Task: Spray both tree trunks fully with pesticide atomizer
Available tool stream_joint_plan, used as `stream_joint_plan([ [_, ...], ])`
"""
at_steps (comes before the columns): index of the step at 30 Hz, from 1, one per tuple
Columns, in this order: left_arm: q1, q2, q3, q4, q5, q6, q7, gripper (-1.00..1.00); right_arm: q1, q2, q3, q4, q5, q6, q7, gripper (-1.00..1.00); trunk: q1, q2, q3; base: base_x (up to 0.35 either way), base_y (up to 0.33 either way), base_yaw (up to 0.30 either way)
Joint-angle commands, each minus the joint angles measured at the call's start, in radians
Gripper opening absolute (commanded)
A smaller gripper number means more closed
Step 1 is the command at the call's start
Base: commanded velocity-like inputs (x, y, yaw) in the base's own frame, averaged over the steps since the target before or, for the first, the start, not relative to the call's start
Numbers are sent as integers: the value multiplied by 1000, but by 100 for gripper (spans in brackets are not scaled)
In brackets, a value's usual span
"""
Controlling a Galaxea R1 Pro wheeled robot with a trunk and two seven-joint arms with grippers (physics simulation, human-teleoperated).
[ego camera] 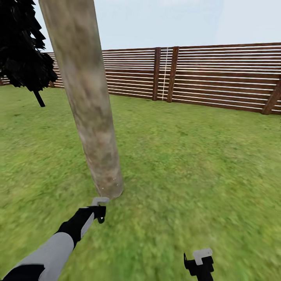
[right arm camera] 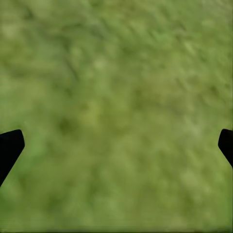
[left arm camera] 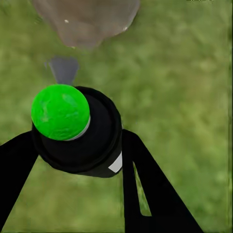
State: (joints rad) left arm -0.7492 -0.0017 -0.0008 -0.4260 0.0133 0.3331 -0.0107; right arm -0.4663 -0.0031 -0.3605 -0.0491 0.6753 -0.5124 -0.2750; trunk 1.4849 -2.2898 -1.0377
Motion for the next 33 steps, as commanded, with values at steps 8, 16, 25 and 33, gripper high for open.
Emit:
stream_joint_plan([
  [8, 0, 12, -4, -141, -7, 40, 2, -100, 0, 0, 0, 1, 2, 0, 1, 100, 0, 0, 0, -40, 9, 0],
  [16, -2, 10, -8, -297, -7, 159, -2, -100, 1, 0, 0, 2, 3, 0, 1, 100, 0, 0, 0, -112, 26, 0],
  [25, -2, 44, -10, -423, -8, 312, -3, -100, 2, 0, 0, 2, 1, 0, 0, 100, 0, 0, 0, 0, 0, 42],
  [33, -11, 34, -27, -485, -2, 362, -2, -100, 2, 0, 0, 2, 1, 0, 0, 100, 0, 0, 0, -113, -92, 164],
])
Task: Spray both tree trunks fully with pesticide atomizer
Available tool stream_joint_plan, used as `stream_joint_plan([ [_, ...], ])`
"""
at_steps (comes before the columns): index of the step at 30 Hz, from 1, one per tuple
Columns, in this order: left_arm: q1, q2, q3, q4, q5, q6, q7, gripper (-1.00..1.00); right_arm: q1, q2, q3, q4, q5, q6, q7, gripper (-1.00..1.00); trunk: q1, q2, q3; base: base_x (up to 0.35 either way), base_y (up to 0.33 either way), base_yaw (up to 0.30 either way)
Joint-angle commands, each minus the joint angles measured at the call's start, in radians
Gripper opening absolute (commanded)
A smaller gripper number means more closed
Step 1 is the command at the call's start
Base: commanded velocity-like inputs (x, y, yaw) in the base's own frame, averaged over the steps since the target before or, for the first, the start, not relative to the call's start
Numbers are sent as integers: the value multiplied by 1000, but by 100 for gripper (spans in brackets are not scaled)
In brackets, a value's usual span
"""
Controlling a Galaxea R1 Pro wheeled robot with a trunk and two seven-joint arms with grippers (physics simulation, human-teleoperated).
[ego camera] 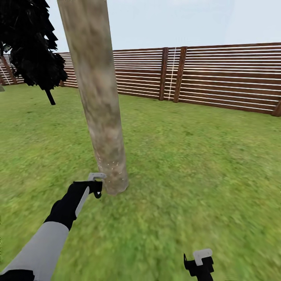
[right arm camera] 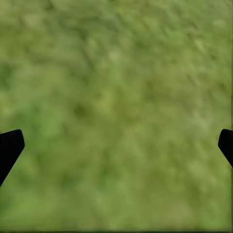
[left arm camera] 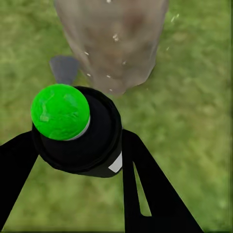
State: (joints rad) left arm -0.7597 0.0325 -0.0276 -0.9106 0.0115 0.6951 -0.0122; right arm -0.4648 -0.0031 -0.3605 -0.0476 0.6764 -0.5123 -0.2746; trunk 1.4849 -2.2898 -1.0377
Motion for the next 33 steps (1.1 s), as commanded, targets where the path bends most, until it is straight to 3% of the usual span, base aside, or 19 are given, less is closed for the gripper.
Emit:
stream_joint_plan([
  [1, -3, 0, -1, 6, -1, 19, 0, -100, 0, 0, 0, 0, 0, 0, 0, 100, 0, 0, 0, -29, -18, 8],
  [3, -32, -2, -10, 15, -1, 146, -2, -100, 0, 0, 0, 0, 0, 0, 0, 100, 0, 0, 0, -6, -4, 2],
  [7, -104, 0, -14, 18, 0, 229, -3, -100, 0, -1, 0, 0, 0, 0, 0, 100, 0, 0, 0, -1, 0, 0],
  [9, -110, 13, -13, 22, -1, 257, -3, -100, 0, -1, 0, 0, 0, 0, 0, 100, 0, 0, 0, 0, 0, 0],
  [12, -98, 51, -16, 21, -9, 256, -3, -100, 0, 0, 0, 0, 0, 0, 0, 100, 0, 0, 0, 0, 0, 0],
  [18, -78, 44, -48, 7, -1, 250, -2, -100, 0, 0, 0, 0, 1, 0, 0, 100, 0, 0, 0, 76, -167, 0],
  [33, -77, 51, -44, 8, -7, 248, 12, -100, 0, 0, 0, 0, 2, 0, 0, 100, 0, 0, 0, 73, -264, 0],
])
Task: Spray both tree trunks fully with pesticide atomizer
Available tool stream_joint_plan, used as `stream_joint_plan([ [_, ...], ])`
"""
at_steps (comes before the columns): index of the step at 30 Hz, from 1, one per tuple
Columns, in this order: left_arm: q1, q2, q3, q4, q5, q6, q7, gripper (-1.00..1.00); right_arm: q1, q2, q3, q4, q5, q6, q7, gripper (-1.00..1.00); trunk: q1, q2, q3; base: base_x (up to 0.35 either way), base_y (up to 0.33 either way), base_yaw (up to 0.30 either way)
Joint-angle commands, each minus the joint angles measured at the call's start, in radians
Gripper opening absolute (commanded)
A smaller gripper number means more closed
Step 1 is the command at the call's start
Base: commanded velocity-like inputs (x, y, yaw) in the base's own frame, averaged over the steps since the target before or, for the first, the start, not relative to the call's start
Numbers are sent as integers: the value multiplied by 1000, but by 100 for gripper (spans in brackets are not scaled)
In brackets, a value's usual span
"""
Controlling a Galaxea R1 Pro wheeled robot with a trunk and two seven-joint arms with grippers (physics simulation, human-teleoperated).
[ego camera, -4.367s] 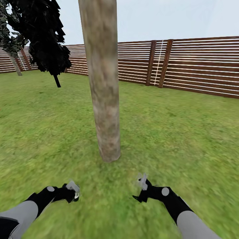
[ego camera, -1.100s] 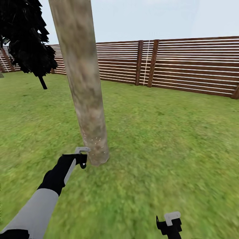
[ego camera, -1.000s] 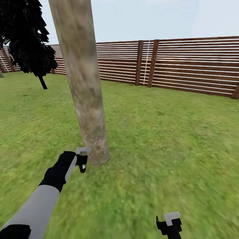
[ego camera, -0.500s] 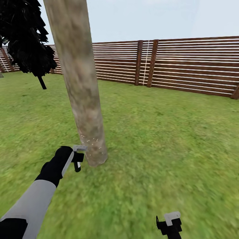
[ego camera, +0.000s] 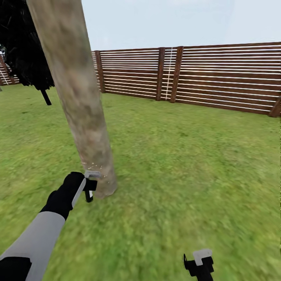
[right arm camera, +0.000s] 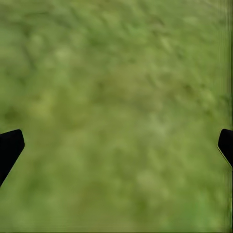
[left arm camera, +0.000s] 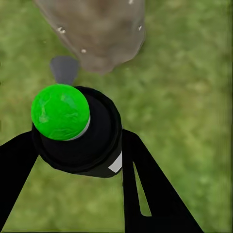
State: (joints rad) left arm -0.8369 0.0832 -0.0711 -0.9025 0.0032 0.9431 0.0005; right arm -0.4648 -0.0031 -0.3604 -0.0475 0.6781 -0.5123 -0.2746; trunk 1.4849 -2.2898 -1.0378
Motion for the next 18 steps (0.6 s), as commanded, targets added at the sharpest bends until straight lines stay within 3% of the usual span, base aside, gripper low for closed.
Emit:
stream_joint_plan([
  [1, 0, 3, 1, 0, 1, -1, 0, -100, 0, 0, 0, 0, 0, 0, 0, 100, 0, 0, 0, 0, -273, 0],
  [3, 4, 8, 7, 9, 0, -7, -3, -100, 0, 0, 0, 0, 0, 0, 0, 100, 0, 0, 0, 0, -273, 0],
  [7, 49, 4, 41, 55, 0, -171, 2, -100, 0, 0, 0, 0, 0, 0, 0, 100, 0, 0, 0, 0, -273, 27],
  [9, 63, -2, 47, 114, 2, -208, 3, -100, 0, 0, 0, 0, 0, 0, 0, 100, 0, 0, 0, 0, -273, 223],
  [11, 80, 0, 49, 160, 1, -291, 6, -100, 0, 0, 0, 0, 0, 0, 0, 100, 0, 0, 0, 0, -273, 268],
  [14, 110, 9, 52, 287, 2, -393, 62, -100, 0, 0, 0, 0, 0, 0, 0, 100, 0, 0, 0, 0, -273, 237],
  [18, 153, 34, 85, 293, -3, -408, 65, -100, 6, 0, 0, 1, 0, 0, 0, 100, 0, 0, 0, 70, -269, 31],
])
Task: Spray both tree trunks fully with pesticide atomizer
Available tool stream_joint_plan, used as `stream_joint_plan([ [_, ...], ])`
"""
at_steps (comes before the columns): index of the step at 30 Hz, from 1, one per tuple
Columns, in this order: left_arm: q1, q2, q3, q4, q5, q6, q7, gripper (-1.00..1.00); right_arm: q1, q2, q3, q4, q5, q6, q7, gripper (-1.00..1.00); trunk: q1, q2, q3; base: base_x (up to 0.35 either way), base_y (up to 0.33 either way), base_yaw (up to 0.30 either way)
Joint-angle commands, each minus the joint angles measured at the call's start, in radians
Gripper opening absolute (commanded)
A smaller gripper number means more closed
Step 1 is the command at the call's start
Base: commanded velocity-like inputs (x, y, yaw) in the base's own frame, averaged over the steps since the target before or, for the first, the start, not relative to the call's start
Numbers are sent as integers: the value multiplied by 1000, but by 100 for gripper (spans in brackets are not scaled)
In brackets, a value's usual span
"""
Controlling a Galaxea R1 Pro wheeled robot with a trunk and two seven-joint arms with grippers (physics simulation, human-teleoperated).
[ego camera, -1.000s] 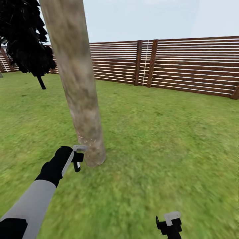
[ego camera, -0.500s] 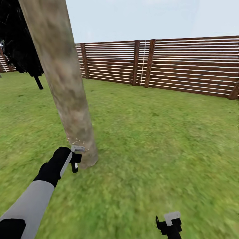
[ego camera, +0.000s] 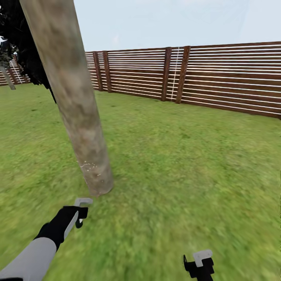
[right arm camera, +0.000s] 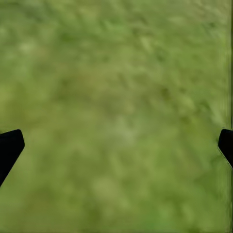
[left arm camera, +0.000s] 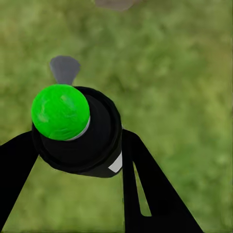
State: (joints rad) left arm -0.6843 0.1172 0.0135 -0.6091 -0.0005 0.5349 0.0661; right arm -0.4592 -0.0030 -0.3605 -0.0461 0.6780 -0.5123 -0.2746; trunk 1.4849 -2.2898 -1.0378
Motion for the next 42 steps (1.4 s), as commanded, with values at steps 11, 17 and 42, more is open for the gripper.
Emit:
stream_joint_plan([
  [11, 4, -4, 24, 16, 11, -3, 102, -100, 9, 0, 0, -1, 0, 0, 0, 100, 0, 0, 0, 241, -181, 0],
  [17, 4, -11, 26, 16, 14, -10, 101, -100, 9, 0, 0, -1, 0, 0, 0, 100, 0, 0, 0, -27, -267, 0],
  [42, 4, -10, 25, 20, 102, -75, 118, -100, 9, -1, 0, -1, 0, 0, 0, 100, 0, 0, 0, -4, -275, 124],
])
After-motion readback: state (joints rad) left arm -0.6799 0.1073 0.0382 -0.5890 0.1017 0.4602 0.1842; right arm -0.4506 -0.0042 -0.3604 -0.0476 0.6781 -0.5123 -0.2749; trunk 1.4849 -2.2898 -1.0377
